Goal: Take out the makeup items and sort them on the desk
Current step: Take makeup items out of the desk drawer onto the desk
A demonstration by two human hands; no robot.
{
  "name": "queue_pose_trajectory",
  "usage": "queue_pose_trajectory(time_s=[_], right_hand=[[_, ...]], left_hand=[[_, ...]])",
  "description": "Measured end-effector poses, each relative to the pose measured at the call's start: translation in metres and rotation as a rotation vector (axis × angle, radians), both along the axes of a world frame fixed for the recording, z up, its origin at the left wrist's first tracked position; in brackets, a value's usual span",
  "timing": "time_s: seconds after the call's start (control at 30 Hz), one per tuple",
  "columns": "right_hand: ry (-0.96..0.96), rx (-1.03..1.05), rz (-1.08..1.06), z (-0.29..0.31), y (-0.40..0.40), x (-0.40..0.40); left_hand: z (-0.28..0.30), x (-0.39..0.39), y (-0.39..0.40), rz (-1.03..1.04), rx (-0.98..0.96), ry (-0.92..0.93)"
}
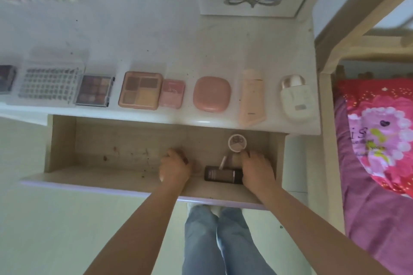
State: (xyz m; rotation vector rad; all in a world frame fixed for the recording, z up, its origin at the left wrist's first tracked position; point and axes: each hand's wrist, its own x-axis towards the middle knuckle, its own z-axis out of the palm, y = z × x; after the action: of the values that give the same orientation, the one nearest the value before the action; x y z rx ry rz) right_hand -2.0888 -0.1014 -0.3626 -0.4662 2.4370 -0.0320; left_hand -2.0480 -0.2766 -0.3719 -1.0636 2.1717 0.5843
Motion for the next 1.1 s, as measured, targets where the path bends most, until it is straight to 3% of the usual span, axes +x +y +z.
queue_pose_trajectory(time_s=[0.3, 0.47, 0.73, 0.9, 1.0, 1.1], right_hand=[[-0.014, 0.082, 0.215, -0.018, -0.001, -0.011], [-0.146, 0.041, 0.167, -0.009, 0.003, -0.014], [-0.042, 0.012, 0.091, 0.107, 0.022, -0.029], [0.088, -0.117, -0.085, 0.186, 0.031, -0.056], [0.026, -0.27, -0.261, 0.206, 0.037, -0.092], [-0.032, -0.348, -0.302, 0.207, 0.044, -0.137]], left_hand=[[-0.025, -0.001, -0.011, 0.094, 0.03, 0.008], [-0.004, 0.009, -0.019, -0.072, 0.047, 0.127], [0.106, -0.007, -0.009, -0.494, 0.288, 0.52], [0.148, -0.062, 0.004, -0.47, 0.235, 0.644], [0.156, -0.1, 0.015, -0.436, 0.166, 0.637], [0.158, -0.135, 0.026, -0.422, 0.147, 0.62]])
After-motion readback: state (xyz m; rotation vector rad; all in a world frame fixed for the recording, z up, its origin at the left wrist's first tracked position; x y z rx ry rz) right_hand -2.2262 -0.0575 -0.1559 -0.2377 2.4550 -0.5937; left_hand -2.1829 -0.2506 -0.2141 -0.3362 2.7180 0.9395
